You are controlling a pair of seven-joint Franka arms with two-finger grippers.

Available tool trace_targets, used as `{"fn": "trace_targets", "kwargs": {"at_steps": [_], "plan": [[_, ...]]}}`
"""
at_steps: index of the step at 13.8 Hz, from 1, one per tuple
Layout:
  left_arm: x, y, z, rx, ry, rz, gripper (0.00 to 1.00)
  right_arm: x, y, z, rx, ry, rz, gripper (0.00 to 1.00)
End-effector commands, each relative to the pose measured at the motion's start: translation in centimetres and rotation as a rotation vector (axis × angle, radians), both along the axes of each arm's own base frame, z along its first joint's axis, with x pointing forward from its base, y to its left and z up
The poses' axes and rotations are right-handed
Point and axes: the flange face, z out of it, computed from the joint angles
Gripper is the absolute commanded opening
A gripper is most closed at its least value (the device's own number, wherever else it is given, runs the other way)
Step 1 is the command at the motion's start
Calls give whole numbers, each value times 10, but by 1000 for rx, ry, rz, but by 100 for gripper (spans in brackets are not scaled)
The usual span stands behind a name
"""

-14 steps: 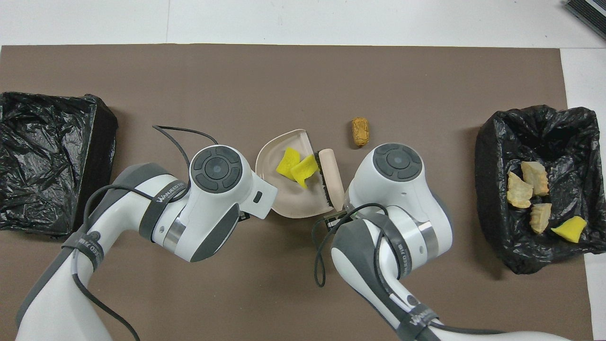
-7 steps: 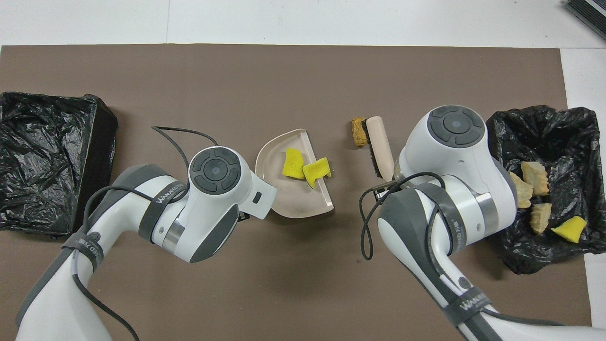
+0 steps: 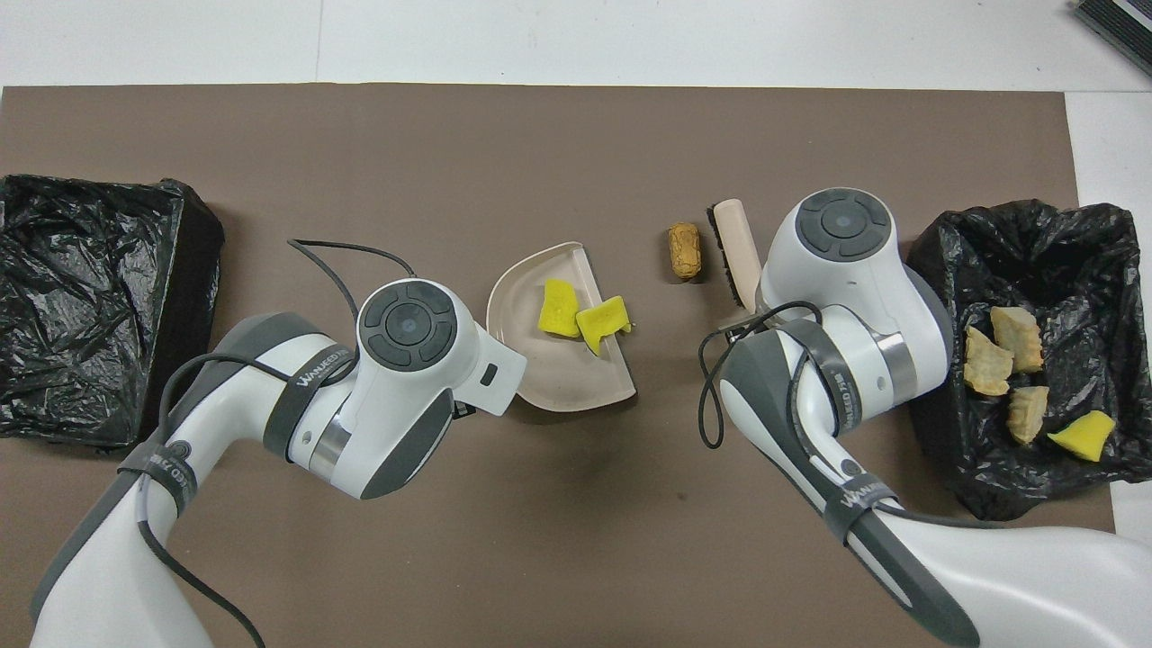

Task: Sweep and dump trash in bin
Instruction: 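Draw the brush back and sweep the bread into the dustpan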

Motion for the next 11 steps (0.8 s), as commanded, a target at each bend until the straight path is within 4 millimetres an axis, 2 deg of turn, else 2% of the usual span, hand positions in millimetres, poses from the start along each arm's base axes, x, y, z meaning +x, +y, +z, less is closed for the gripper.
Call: {"fn": "trace_targets", "kwargs": {"at_steps": [1,2,4,6,9,11], "plan": [[-5,7,2,-2,-24,0,0,2,46,-9,63,0,45,0],[-6,8,0,1,-20,0,0,-5,68,-12,92,1,56,0],[-7,9,-1,1,-19,2,0,-19,95,-22,133,17,91,0],[-3,17,-1,3,-17,14,0,-43,129,-18,196,62,178,0],[1,24,-2,4,-15,15,0,-53,134,-13,260,131,237,0],[6,31,-2,4,-15,10,0,-50,126,3,263,134,218,0]]}}
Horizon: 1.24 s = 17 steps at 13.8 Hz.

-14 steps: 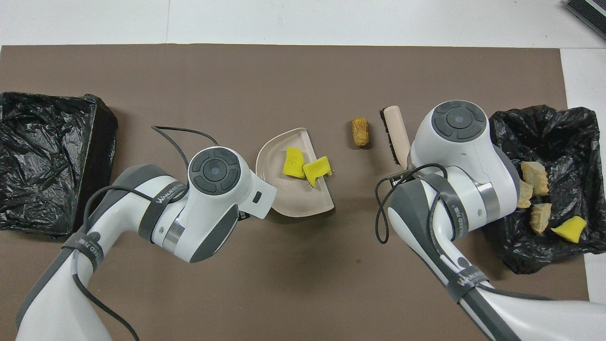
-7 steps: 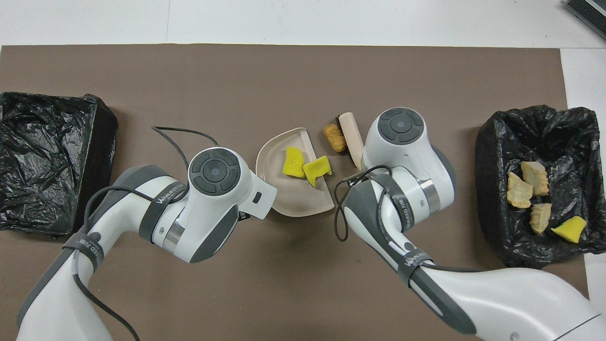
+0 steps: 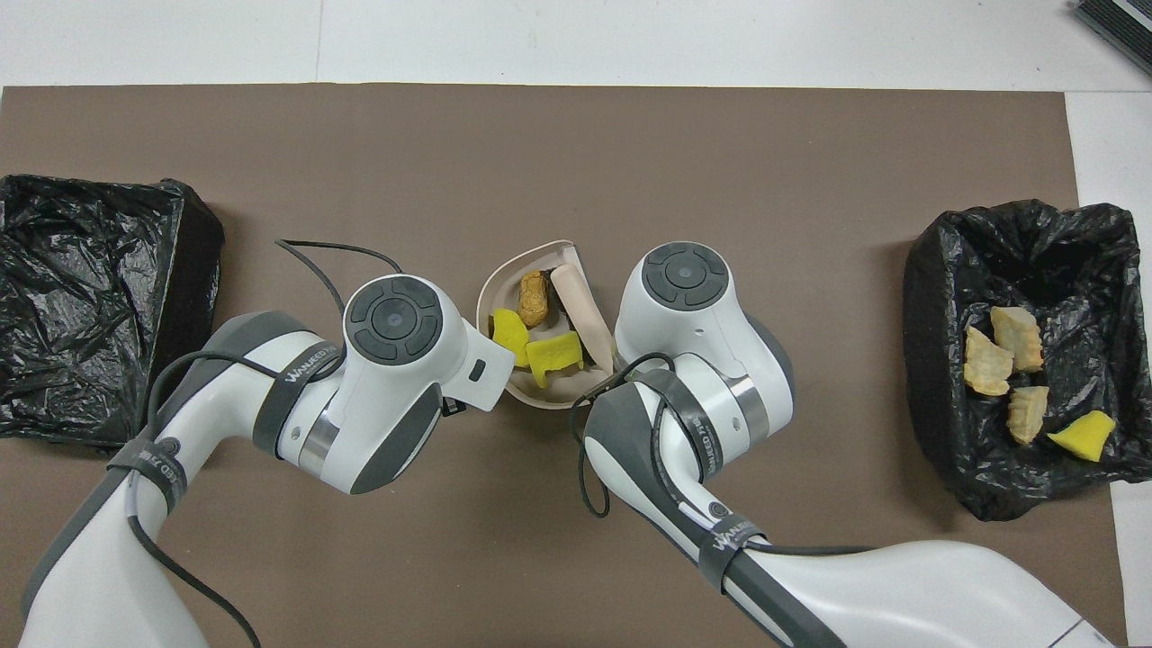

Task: Sweep and dump trash in bin
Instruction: 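Draw the brush back and sweep the bread into the dustpan, then carry the loaded dustpan to the bin with the left gripper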

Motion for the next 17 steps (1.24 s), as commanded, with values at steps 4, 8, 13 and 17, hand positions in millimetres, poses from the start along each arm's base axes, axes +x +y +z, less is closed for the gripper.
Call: {"fn": "trace_targets", "kwargs": {"at_steps": [4,8,13,17], "plan": [[17,44,9,7,-4,-147,0,19,-71,58,4,33,-84,0],[35,123,60,9,-20,-234,0,18,-97,83,-33,29,-138,0],[52,294,135,29,-111,-181,0,-27,-41,75,-130,24,-287,0],[51,424,164,52,-154,24,0,-77,38,52,-179,-7,-364,0]]}}
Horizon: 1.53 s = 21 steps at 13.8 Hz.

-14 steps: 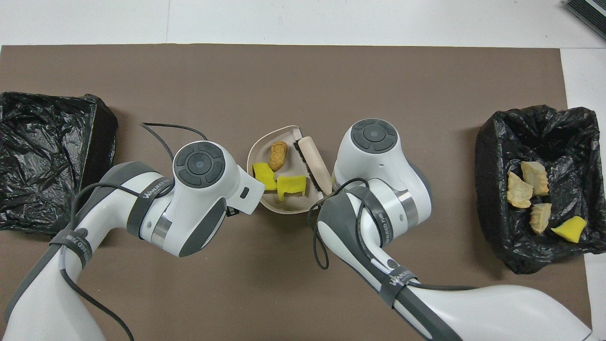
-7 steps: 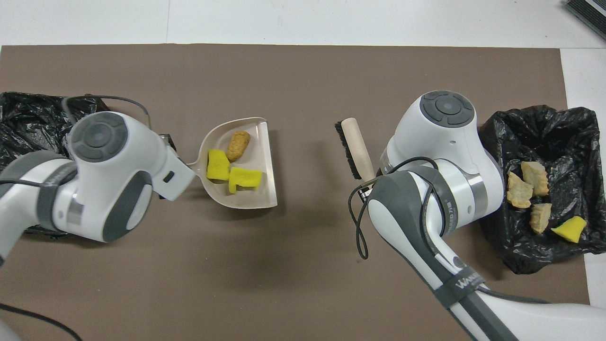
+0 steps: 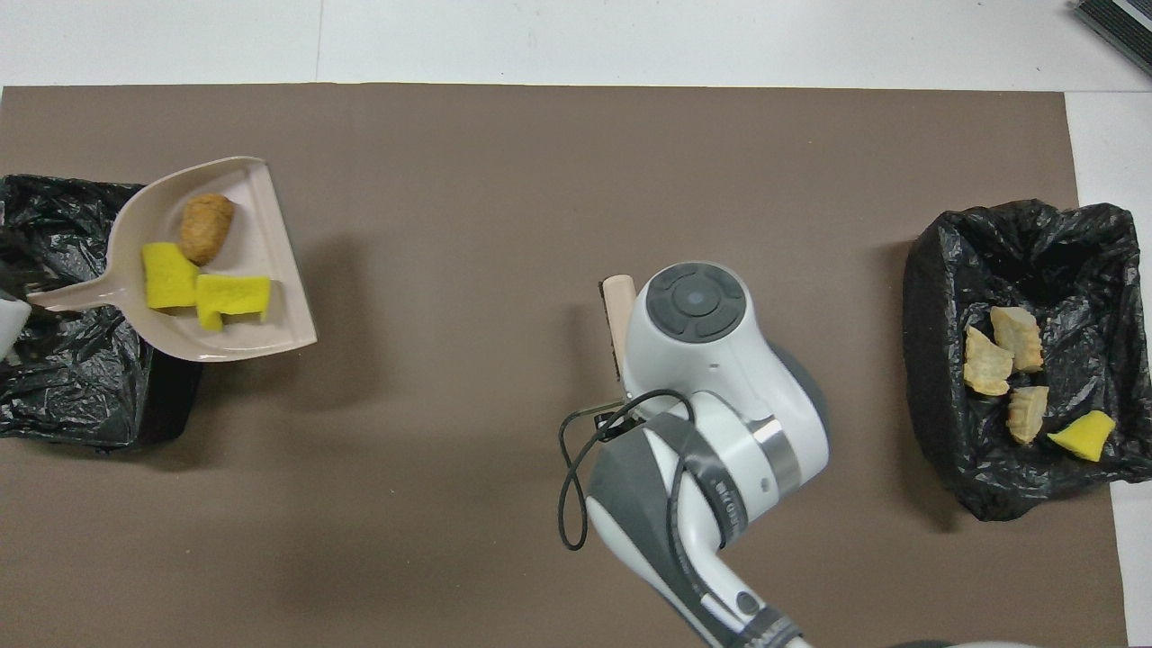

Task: Sweep and dump trash in bin
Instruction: 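Carry the loaded dustpan to the bin with the left gripper, then tip the dustpan over the bin with the left gripper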

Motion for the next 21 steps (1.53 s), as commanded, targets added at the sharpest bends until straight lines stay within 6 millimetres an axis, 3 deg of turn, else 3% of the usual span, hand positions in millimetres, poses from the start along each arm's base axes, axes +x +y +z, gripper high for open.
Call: {"fn": "trace_targets", "kwargs": {"at_steps": [1,3,4,6,7,11,13,14,15,16,18,21], "plan": [[-1,61,15,16,-12,93,0,-41,47,-14,-36,-30,-64,0],[-6,99,26,109,-17,118,0,-72,83,-25,-53,-43,-102,0],[-5,110,24,210,2,94,0,-89,96,-30,-53,-49,-119,0],[-2,121,38,375,12,47,0,-116,119,-40,-50,-58,-123,0],[-1,124,41,443,27,23,0,-121,122,-43,-36,-58,-142,0],[1,107,62,716,79,-79,0,-127,121,-51,-22,4,-184,0],[-1,92,76,820,105,-115,0,-130,123,-64,-25,47,-200,0],[-5,89,84,859,115,-116,0,-131,123,-65,-31,50,-197,14],[-10,89,92,872,121,-104,0,-130,124,-63,-36,57,-196,94],[-13,83,100,901,127,-107,0,-128,125,-59,-40,58,-199,100],[-18,65,114,941,151,-102,0,-121,123,-44,-44,47,-192,100],[-19,8,117,943,181,-91,0,-91,108,-10,-39,49,-234,100]]}}
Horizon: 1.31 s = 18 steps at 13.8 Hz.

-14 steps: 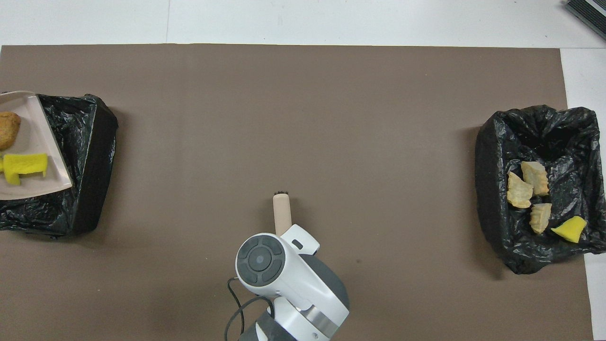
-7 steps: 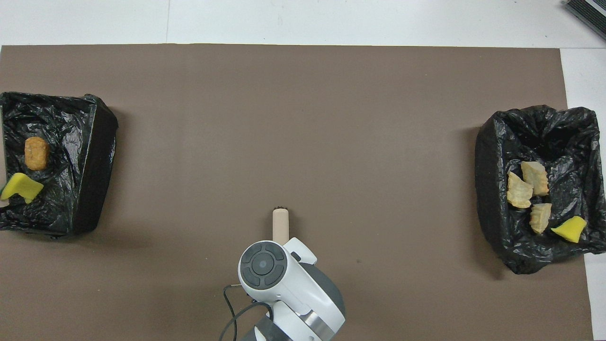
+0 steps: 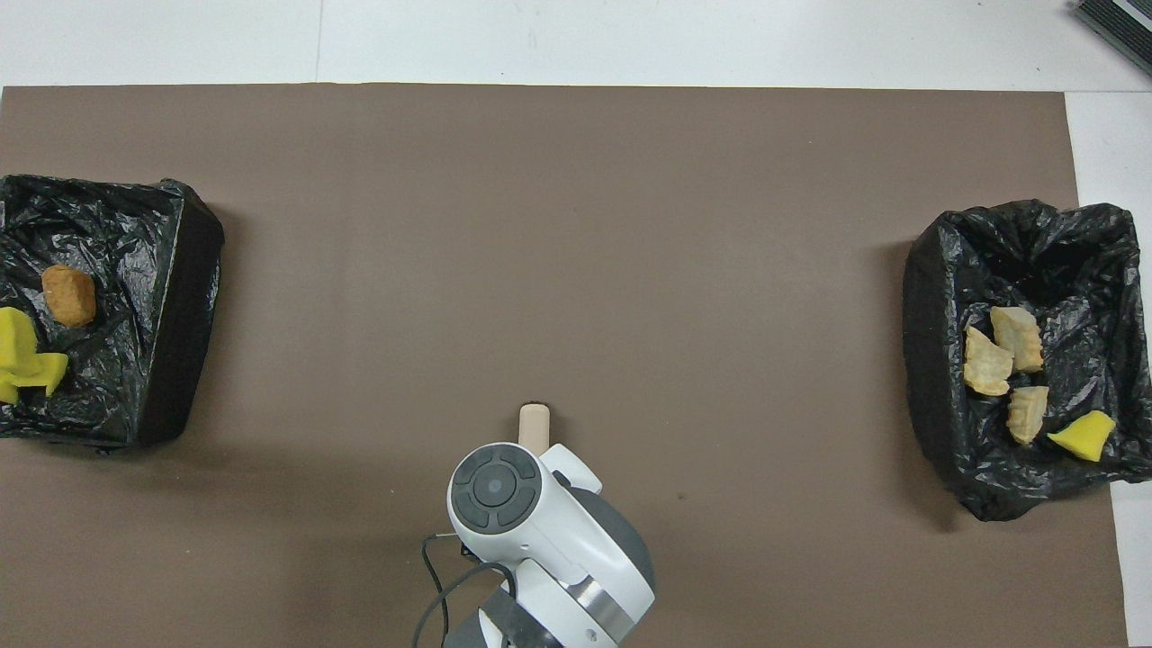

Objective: Sweep and dump trash in bin

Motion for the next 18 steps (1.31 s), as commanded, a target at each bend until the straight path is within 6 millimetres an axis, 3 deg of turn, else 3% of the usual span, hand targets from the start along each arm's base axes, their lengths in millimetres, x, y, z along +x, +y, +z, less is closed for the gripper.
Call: {"fn": "trace_targets", "kwargs": {"at_steps": [1,2,7,12,14,16,18], "plan": [[-3,-42,4,20,-6,33,0,30,-25,41,24,-22,-62,100],[-4,-57,2,7,-16,47,0,42,-40,58,34,-40,-90,100],[-7,-121,-42,-377,-158,274,0,110,-121,148,86,-67,-83,100],[6,-251,-105,-641,-323,618,0,173,-228,194,108,-170,48,100],[14,-288,-103,-805,-397,768,0,188,-275,207,90,-187,105,100],[9,-369,-138,-796,-425,850,0,198,-314,215,70,-199,146,100],[28,-423,-161,-795,-488,960,0,204,-346,220,60,-212,112,100]]}}
